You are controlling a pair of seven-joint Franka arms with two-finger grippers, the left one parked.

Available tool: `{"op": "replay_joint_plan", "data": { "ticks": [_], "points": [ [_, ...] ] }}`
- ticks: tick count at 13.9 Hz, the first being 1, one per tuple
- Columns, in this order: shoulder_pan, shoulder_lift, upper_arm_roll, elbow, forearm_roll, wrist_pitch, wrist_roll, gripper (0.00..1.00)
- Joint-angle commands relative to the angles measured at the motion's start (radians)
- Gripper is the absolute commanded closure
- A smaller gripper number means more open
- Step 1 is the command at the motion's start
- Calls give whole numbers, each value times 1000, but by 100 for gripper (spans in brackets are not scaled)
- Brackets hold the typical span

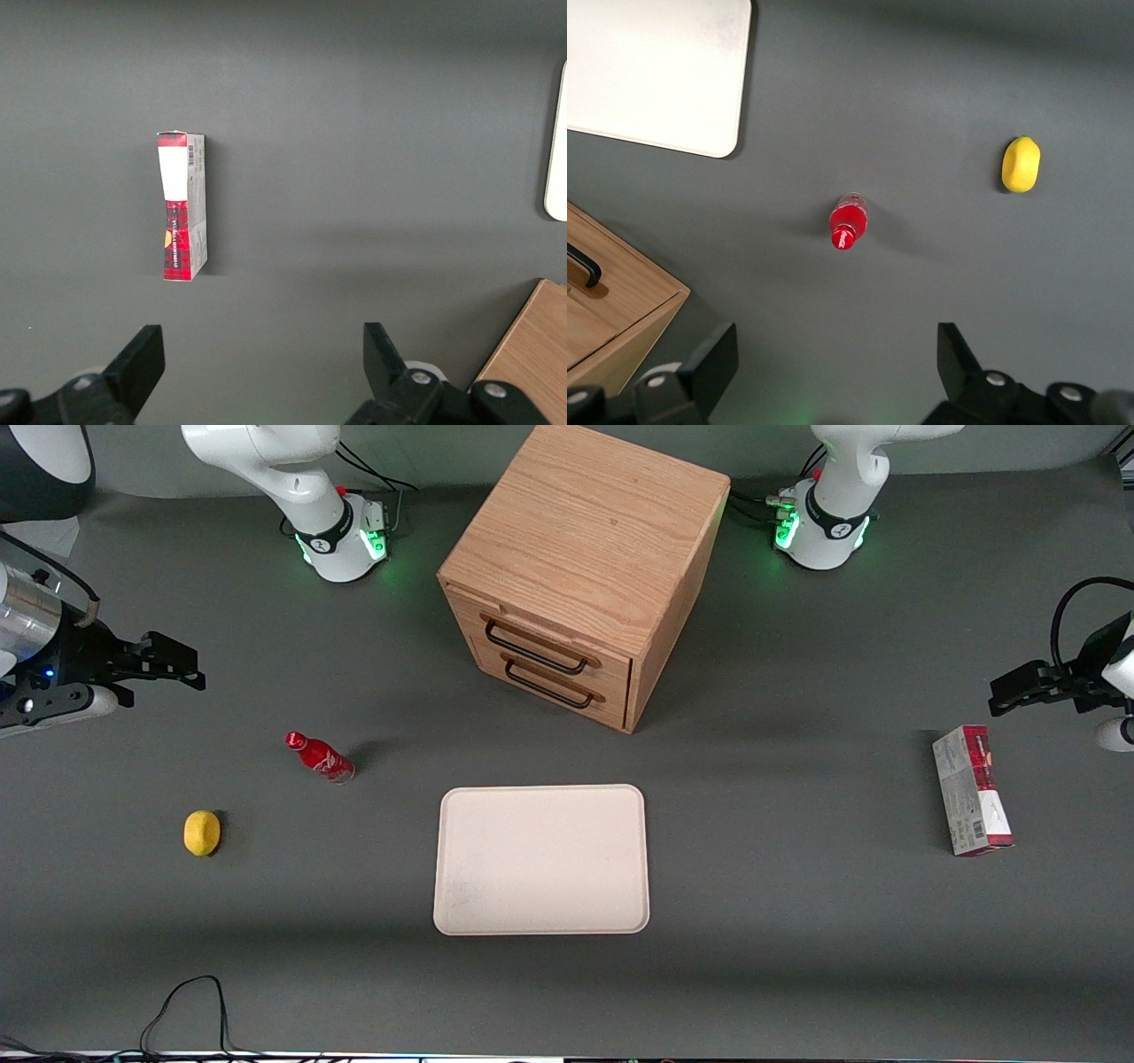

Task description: Open upper drawer

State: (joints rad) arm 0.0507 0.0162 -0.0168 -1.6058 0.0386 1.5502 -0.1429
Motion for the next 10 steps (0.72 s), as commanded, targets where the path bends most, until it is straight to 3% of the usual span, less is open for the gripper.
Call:
{"op": "replay_joint_plan", "data": {
  "ticks": [1, 10],
  "points": [
    [-11, -5, 11, 12, -16, -7, 22, 0],
    [-6, 7, 14, 55, 9, -7, 22, 0]
  ]
}}
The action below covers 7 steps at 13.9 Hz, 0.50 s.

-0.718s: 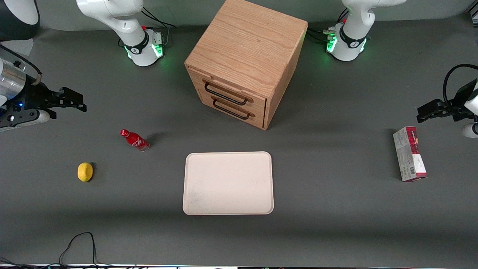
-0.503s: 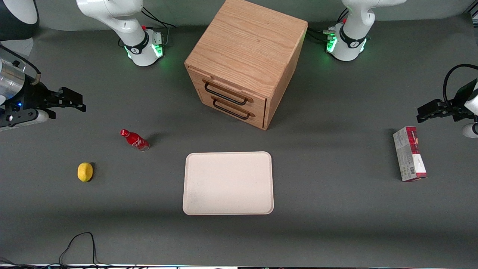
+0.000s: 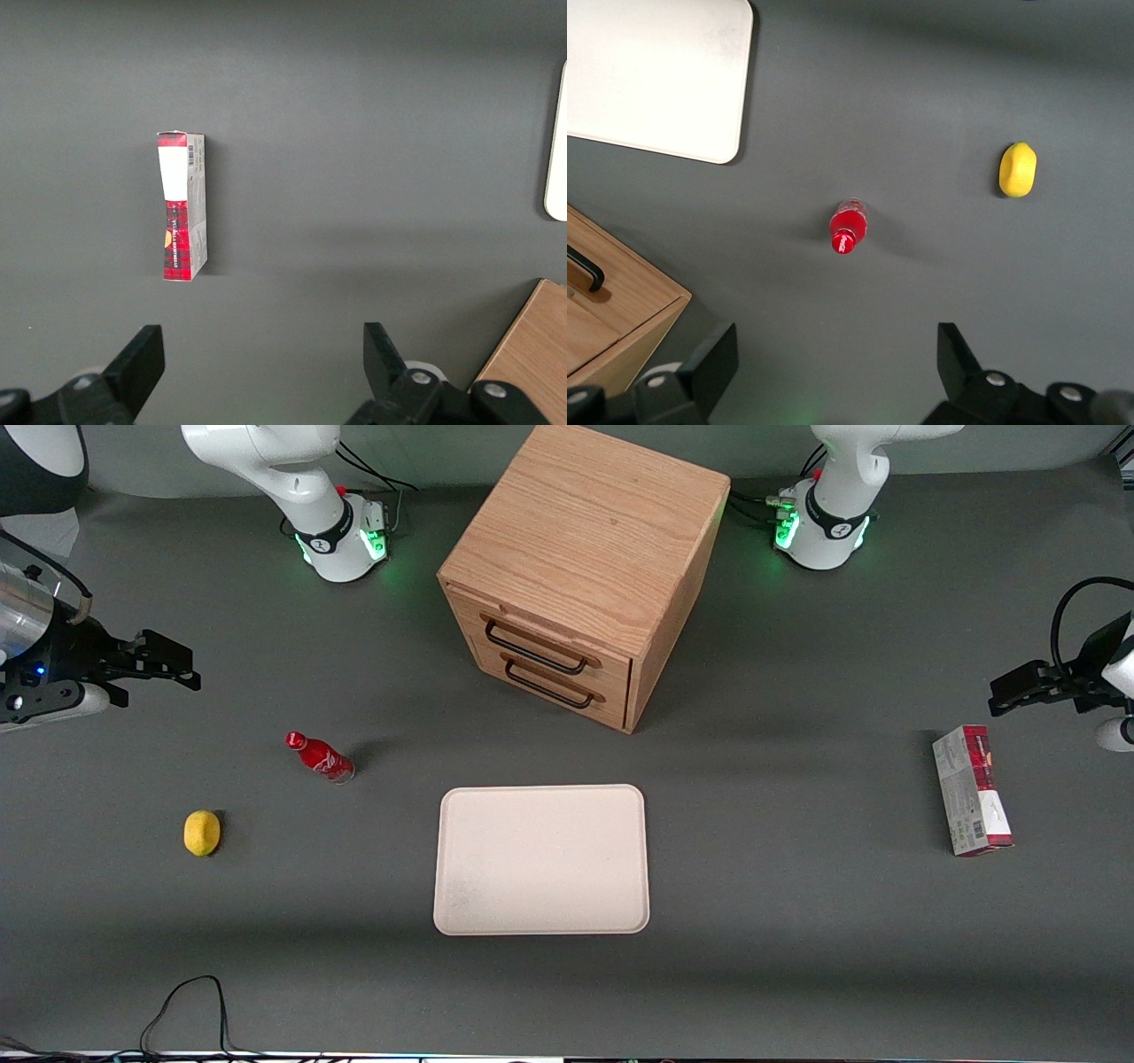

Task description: Open upper drawer

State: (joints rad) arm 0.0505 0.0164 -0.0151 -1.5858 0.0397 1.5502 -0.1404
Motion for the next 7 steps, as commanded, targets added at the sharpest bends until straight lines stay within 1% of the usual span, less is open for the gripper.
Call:
{"op": "replay_joint_plan", "data": {
  "ticks": [1, 5, 6, 7],
  "points": [
    [-6, 14, 14, 44, 9, -7, 24, 0],
    [29, 34, 20, 79, 11, -6, 15, 0],
    [37, 37, 24, 82, 26, -6, 15, 0],
    [49, 36, 27, 86, 55, -6, 12, 0]
  ]
}}
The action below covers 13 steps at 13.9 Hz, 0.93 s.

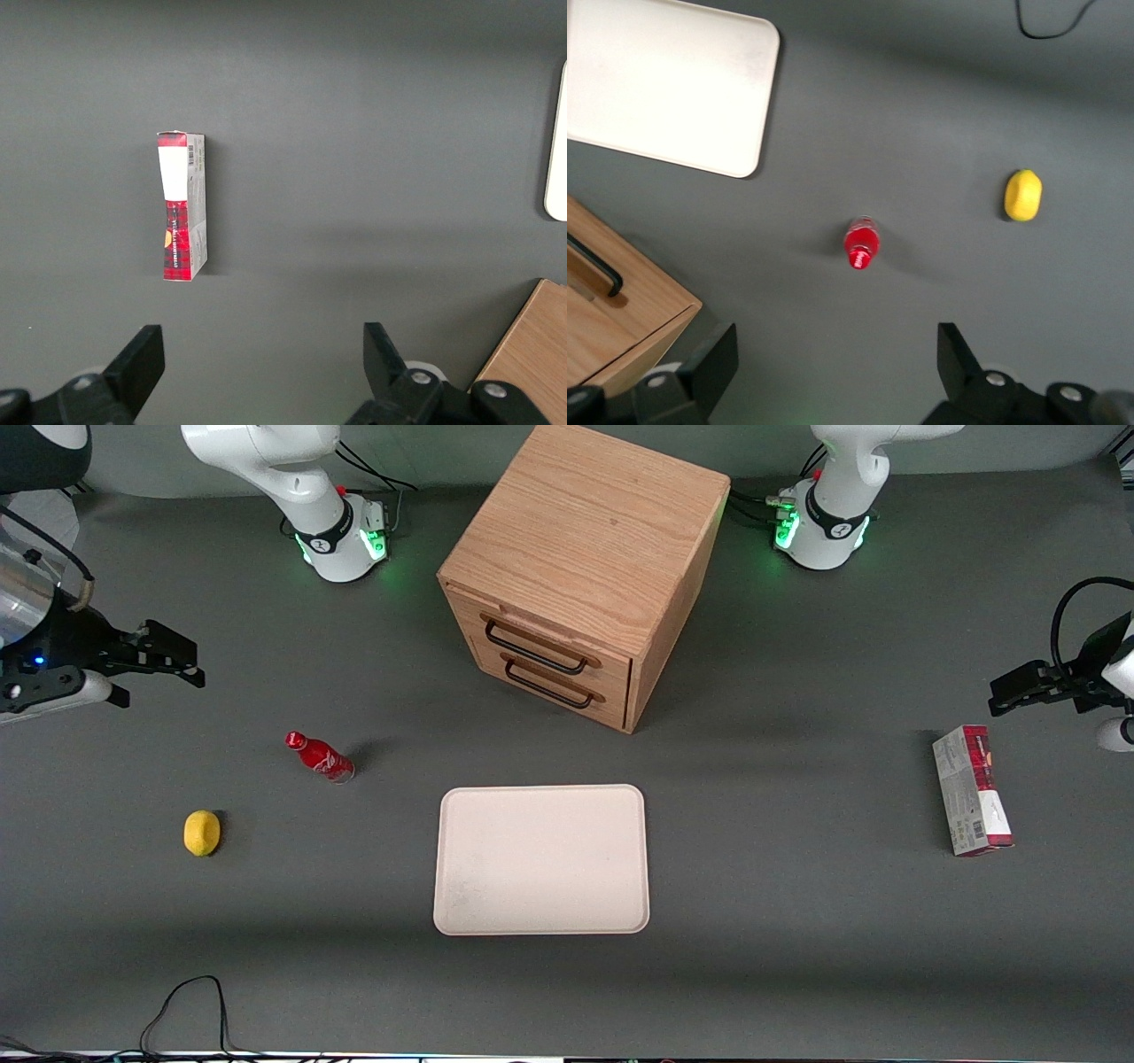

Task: Open upper drawer
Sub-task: 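Move the right gripper toward the upper drawer's black handle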

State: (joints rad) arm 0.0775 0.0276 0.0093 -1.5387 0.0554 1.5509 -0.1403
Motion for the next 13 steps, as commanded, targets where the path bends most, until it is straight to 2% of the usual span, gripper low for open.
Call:
{"op": "replay_joint_plan", "data": {
  "ticks": [1, 8, 13],
  "points": [
    [40, 28, 3, 45, 58, -5, 11, 0],
    [270, 149, 3, 109, 69, 5, 5, 0],
    [375, 224, 20, 109, 76, 5, 5, 0]
  ]
}}
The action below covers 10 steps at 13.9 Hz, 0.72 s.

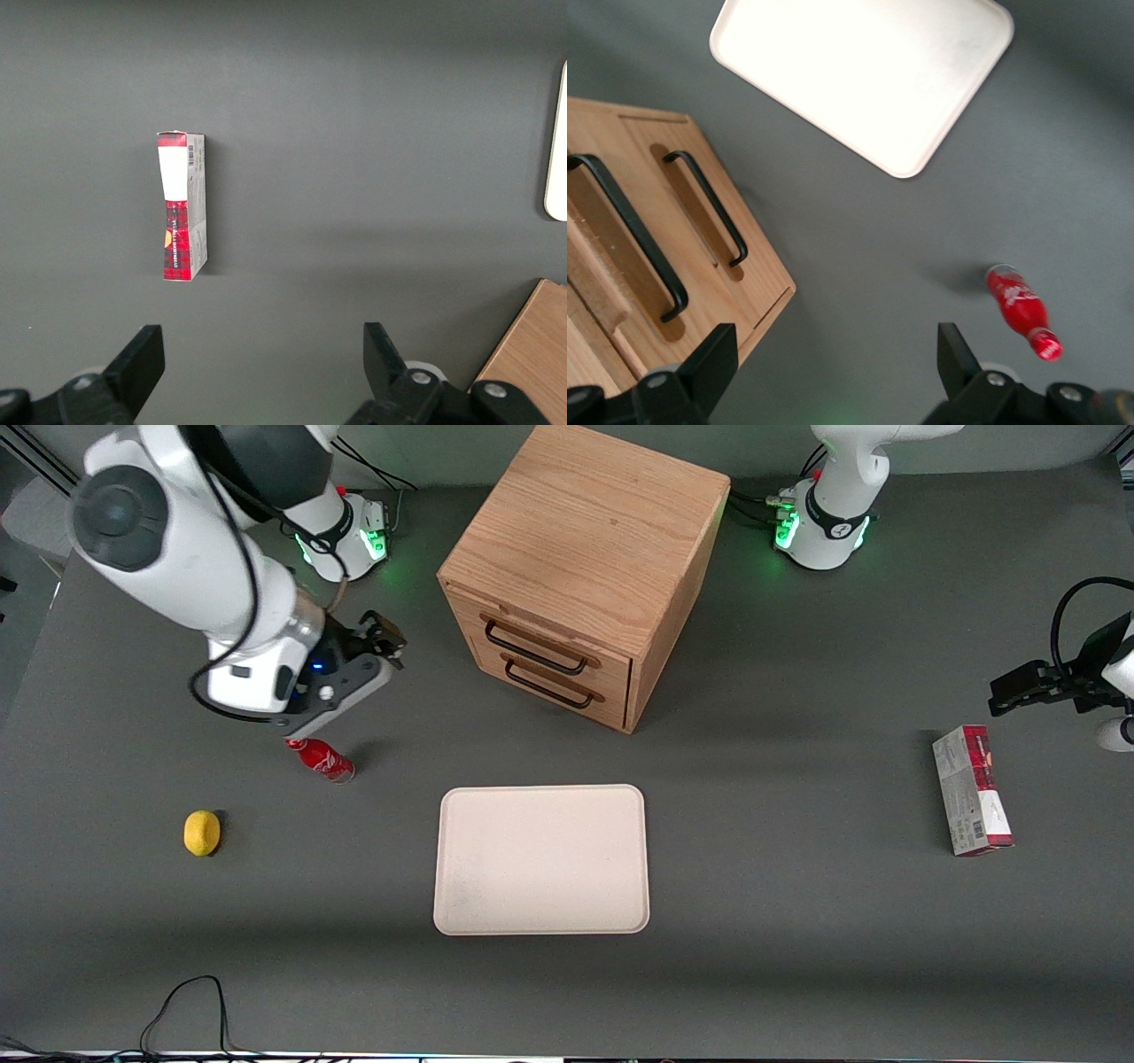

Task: Open upper drawer
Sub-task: 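Move the right gripper toward the upper drawer's black handle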

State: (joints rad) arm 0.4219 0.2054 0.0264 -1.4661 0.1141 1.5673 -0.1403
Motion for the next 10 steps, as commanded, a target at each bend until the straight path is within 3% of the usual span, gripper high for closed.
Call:
{"op": "replay_joint_plan", "data": {
  "ticks": [1, 3, 10],
  "points": [
    [35, 64, 7, 38, 30, -9, 7, 0],
    [37, 110, 44, 50, 68, -6, -1, 0],
    [46, 184, 96, 92, 75, 23, -64, 0]
  ]
}}
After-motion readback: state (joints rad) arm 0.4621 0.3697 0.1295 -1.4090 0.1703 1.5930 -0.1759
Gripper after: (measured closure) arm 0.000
